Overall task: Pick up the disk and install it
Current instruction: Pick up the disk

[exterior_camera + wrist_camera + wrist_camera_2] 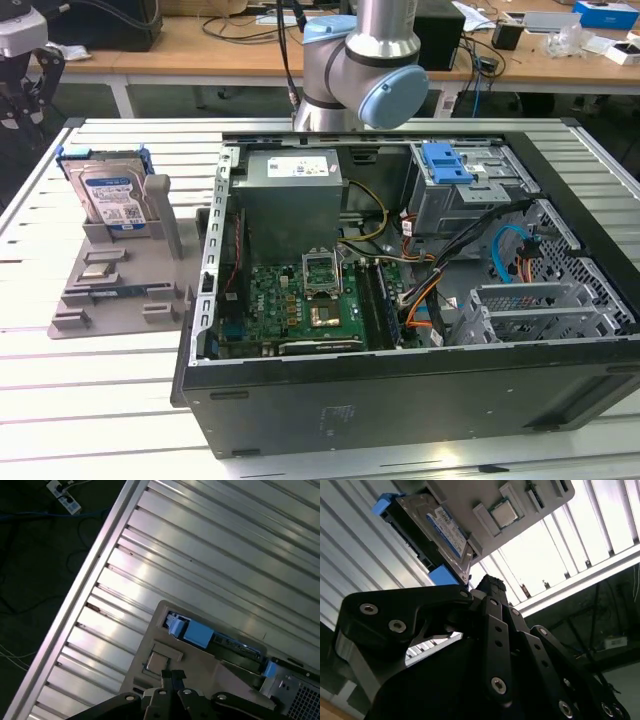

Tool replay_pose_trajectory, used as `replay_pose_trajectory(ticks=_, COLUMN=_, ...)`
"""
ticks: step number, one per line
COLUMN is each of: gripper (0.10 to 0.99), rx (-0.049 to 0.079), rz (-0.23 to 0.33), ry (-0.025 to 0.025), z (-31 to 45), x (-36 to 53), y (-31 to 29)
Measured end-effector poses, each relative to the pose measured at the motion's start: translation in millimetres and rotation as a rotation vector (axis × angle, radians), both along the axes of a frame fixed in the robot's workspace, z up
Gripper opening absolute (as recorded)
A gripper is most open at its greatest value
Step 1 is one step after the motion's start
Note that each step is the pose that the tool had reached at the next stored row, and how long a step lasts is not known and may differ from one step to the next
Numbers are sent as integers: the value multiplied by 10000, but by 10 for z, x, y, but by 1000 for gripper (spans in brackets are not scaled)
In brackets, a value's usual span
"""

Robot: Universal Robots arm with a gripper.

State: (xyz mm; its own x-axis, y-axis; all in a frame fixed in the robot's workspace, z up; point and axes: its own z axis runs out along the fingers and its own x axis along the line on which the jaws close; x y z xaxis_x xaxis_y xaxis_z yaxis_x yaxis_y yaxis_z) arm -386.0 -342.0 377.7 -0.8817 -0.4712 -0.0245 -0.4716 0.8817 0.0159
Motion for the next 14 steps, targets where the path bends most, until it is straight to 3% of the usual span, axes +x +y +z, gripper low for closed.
replay_pose_trajectory(ticks=14, gripper=106, rx=-6, rz=2441, ry=0, z=0, x=0, y=0)
